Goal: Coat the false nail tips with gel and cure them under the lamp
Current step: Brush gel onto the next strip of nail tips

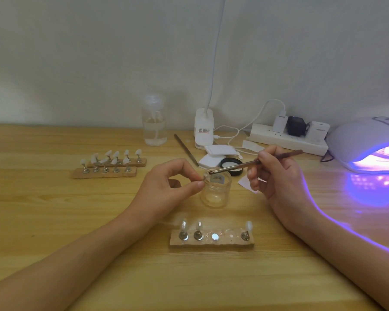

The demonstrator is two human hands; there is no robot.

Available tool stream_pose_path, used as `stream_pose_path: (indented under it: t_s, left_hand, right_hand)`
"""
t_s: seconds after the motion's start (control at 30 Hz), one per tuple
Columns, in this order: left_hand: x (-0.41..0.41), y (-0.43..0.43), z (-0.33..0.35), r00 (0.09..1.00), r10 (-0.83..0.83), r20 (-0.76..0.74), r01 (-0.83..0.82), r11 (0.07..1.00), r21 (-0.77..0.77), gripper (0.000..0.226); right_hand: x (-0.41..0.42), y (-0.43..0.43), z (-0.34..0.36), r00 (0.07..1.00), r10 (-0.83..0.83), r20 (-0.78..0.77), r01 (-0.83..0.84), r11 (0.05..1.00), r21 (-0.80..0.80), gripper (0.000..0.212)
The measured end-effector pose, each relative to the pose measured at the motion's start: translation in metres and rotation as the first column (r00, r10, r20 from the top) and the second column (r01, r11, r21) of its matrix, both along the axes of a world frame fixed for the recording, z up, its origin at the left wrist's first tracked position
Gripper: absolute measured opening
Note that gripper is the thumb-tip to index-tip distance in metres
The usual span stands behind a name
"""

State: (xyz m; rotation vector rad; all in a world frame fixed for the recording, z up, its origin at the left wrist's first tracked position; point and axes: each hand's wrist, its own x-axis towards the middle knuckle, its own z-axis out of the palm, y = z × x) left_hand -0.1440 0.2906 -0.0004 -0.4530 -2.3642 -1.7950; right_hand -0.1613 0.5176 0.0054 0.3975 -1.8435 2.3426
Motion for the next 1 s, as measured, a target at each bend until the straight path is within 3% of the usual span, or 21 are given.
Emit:
stream_pose_path:
  t_s: [0.2, 0.33, 0.5, 0.63, 0.8, 0.9, 1.0]
  left_hand:
    - [-0.0007, -0.0005, -0.0006, 1.000, 0.006, 0.010, -0.006, 1.000, -0.008, 0.014]
    - [-0.0002, -0.0002, 0.0000, 1.000, 0.008, 0.025, -0.008, 1.000, -0.008, 0.012]
    - [0.0002, 0.0005, 0.0001, 0.999, 0.015, 0.038, -0.015, 1.000, 0.002, 0.012]
    - [0.0006, 0.0002, 0.0004, 0.999, 0.011, 0.032, -0.011, 1.000, 0.003, 0.012]
    - [0.0002, 0.0002, 0.0001, 1.000, 0.003, 0.013, -0.004, 1.000, 0.010, 0.012]
    - [0.0002, 0.0001, 0.0001, 1.000, -0.001, -0.004, 0.001, 1.000, 0.009, 0.012]
    - [-0.0002, -0.0007, -0.0003, 1.000, -0.009, -0.014, 0.009, 1.000, 0.011, 0.012]
  right_hand:
    - [-0.0001, -0.0007, -0.0017, 0.998, -0.057, 0.021, 0.056, 0.998, 0.035, 0.019]
    - [0.0021, -0.0013, 0.0006, 0.999, 0.038, -0.021, -0.038, 0.999, -0.014, 0.016]
    - [-0.0004, -0.0009, -0.0022, 0.999, -0.044, 0.014, 0.044, 0.999, 0.029, 0.020]
    - [0.0010, -0.0006, -0.0001, 0.999, 0.035, -0.030, -0.035, 0.999, -0.006, 0.021]
    - [0.0003, -0.0004, -0.0021, 0.999, -0.042, 0.002, 0.042, 0.998, 0.043, 0.023]
    - [0.0013, -0.0008, 0.0008, 0.999, 0.012, -0.032, -0.012, 1.000, -0.009, 0.028]
    - [0.0022, -0.0026, 0.0001, 0.999, 0.019, -0.040, -0.018, 0.999, 0.039, 0.023]
